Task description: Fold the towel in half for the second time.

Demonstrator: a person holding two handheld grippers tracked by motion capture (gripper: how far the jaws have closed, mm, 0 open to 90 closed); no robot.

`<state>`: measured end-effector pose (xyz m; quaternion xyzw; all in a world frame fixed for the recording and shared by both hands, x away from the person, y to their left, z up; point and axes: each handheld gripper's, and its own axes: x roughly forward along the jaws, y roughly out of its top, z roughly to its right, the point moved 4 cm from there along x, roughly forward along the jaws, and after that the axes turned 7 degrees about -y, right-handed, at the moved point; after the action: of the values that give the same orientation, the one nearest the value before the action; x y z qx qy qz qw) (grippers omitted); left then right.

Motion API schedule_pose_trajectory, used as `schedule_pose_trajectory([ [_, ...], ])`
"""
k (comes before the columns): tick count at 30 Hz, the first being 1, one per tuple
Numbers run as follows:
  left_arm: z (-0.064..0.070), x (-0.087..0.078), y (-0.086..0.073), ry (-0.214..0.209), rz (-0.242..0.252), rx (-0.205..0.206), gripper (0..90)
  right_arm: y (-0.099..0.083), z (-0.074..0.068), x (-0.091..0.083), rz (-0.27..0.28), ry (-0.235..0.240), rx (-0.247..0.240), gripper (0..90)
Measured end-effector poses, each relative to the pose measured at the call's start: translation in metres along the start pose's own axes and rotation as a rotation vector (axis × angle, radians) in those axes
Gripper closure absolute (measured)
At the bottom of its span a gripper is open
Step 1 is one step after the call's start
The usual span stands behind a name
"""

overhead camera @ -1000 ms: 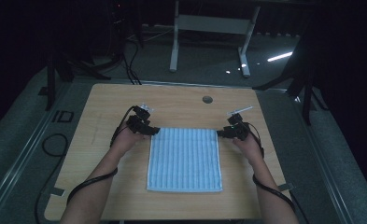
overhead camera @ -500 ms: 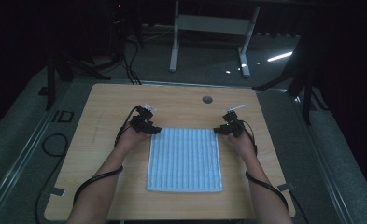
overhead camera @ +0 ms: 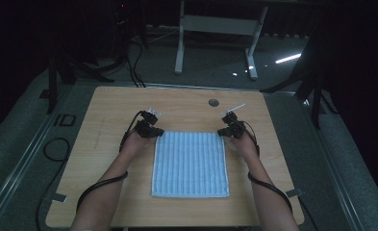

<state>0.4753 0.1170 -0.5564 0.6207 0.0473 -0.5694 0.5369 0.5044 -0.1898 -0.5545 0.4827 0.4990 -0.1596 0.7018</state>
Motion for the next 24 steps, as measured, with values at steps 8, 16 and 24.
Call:
schedule_pose_trajectory([
  [8, 0.006, -0.025, 0.017, -0.024, 0.053, 0.016, 87.4, 0.013, 0.007, -0.025, 0.062, -0.021, -0.012, 87.4],
  [16, 0.016, -0.053, 0.023, -0.050, 0.113, 0.058, 87.3, 0.021, 0.007, -0.054, 0.139, -0.009, -0.025, 87.5],
  [24, 0.036, -0.078, 0.012, -0.088, 0.114, 0.134, 87.2, 0.007, -0.007, -0.092, 0.224, 0.006, -0.096, 87.5],
])
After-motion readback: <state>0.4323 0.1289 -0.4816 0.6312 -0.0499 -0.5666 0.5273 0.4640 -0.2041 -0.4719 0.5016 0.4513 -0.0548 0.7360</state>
